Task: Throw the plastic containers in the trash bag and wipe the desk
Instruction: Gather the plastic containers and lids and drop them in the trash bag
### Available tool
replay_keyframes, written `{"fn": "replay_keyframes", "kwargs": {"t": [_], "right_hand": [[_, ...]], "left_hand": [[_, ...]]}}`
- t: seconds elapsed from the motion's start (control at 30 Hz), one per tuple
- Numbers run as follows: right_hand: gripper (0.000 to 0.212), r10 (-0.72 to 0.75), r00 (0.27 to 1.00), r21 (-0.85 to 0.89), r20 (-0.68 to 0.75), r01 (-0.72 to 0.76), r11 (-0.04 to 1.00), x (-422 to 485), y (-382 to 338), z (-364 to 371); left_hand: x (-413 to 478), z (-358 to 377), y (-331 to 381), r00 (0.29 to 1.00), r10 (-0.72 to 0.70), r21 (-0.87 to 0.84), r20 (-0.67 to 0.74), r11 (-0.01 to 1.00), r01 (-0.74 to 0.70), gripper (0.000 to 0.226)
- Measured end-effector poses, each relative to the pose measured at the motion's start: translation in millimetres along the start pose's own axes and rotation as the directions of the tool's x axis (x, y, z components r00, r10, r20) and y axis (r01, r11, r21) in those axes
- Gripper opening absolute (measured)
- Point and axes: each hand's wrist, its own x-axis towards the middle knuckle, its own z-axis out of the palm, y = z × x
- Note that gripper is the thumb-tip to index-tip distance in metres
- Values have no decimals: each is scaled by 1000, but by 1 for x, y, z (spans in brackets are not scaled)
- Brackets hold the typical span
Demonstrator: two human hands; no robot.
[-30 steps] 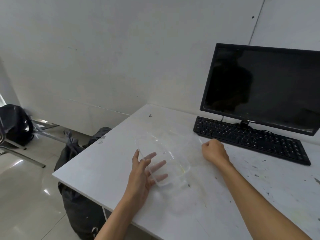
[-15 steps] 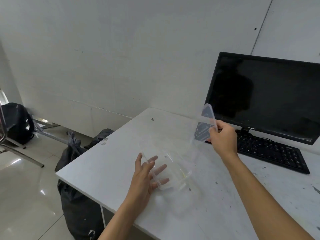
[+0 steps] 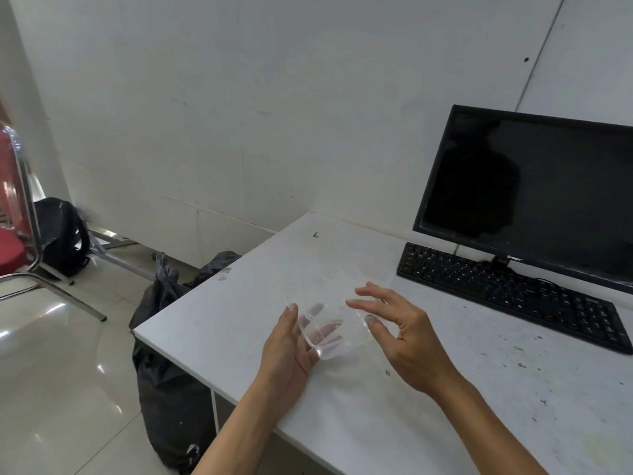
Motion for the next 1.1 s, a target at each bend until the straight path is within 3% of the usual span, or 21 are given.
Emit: {"fn": "replay_keyframes", "kwargs": {"t": [0.13,0.27,0.4,0.63,0.77,0.87,0.97,1.1], "right_hand": [[44,-22,998,2,51,22,1000,-5,-5,2],[48,-30,996,9,79,29,1000,-9,-5,-1],[50,9,996,10,94,-10,1000,-11,0,-2],[56,86,986,29,144,-91,995,-14,5,1],[56,131,976,175,176,-162,971,-14,5,2],[49,179,967,305,181,-228,925,-11,1,1],[38,249,967,331,59,-254,909,-7,-2,6],[41,502,862,475,75,-473,742,-1,-1,13]], "left_hand": [[0,0,-1,999,5,67,54,998,-9,57],[-1,-1,-1,997,35,-5,66,999,-34,40],[-2,-2,1,991,27,-43,130,999,-21,44],[-6,3,0,971,74,178,227,977,-116,54],[-6,2,-1,963,92,218,252,965,-149,48],[-5,0,-3,959,105,216,261,963,-164,41],[-7,1,-3,949,106,205,296,963,-172,60],[-7,1,-2,946,100,160,307,975,-155,70]]}}
